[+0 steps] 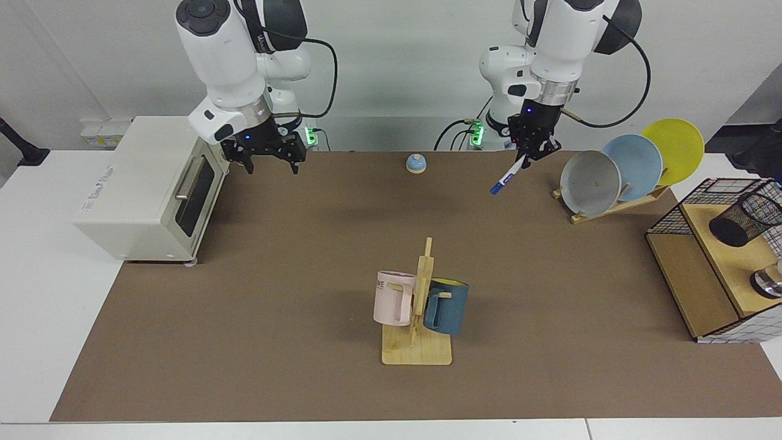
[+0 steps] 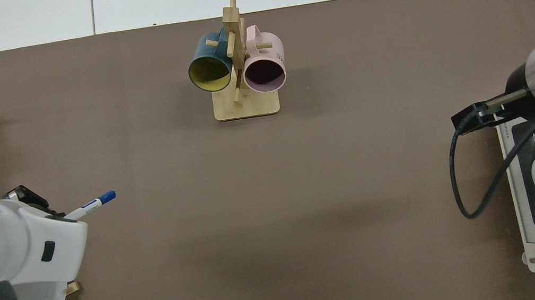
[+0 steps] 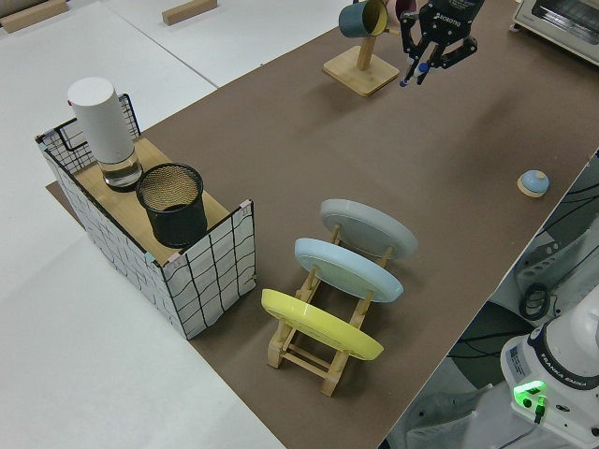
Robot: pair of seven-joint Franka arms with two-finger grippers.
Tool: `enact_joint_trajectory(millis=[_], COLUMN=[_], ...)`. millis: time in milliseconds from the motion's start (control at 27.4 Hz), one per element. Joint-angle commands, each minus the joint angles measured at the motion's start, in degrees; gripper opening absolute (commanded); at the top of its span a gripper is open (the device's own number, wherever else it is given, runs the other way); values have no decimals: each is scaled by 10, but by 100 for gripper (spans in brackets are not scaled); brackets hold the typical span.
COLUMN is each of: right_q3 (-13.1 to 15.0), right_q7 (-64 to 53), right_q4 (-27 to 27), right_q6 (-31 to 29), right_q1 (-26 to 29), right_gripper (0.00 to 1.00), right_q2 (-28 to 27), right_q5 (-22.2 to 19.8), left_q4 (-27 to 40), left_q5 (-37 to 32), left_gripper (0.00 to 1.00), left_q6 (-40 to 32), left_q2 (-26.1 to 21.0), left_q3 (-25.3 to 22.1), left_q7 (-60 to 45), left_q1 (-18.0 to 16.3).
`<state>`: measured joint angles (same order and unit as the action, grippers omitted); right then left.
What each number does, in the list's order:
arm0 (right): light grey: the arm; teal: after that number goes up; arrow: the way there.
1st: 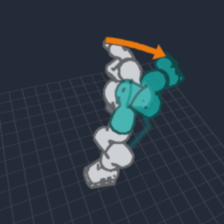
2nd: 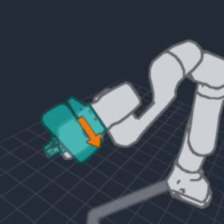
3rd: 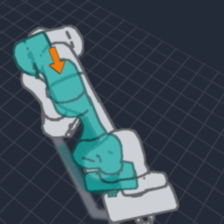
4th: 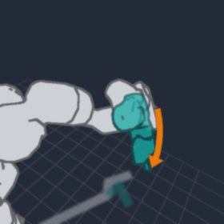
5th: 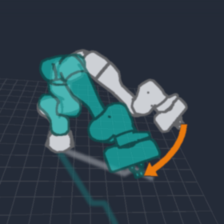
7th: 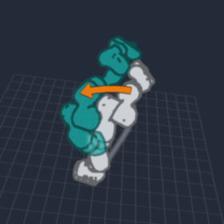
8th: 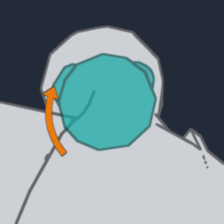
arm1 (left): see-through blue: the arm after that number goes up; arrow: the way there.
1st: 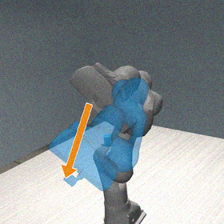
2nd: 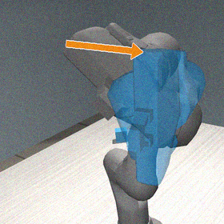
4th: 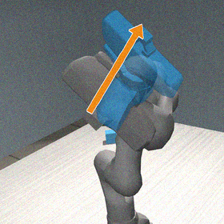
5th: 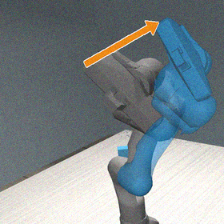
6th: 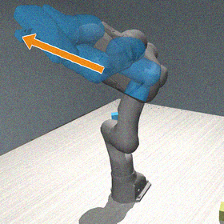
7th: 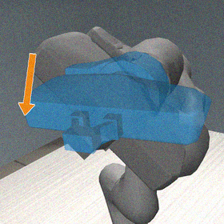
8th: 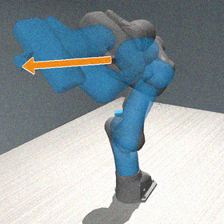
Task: Put markers into pen holder
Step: 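Carry the marker with the left gripper past the wooden box edge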
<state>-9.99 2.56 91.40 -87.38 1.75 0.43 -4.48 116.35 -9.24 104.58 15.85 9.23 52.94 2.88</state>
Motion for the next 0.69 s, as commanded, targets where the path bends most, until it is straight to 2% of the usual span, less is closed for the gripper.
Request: enact_joint_trajectory(millis=[0,365,657], right_q3=[-9,-9,-9], right_q7=[-21,-21,-21], right_q4=[8,7,8], right_q6=[6,-1,-1], right_q1=[34,36,36], right_gripper=[100,100,100], right_q2=[4,4,4], right_q5=[23,24,24], left_q4=[-20,-66,-112], left_q5=[-70,-161,-213], left_gripper=[0,0,0], left_q6=[-17,0,78], left_q2=[-8,-44,-84], left_q3=[4,4,4], left_q7=[69,203,341], left_q1=[-38,-115,-190])
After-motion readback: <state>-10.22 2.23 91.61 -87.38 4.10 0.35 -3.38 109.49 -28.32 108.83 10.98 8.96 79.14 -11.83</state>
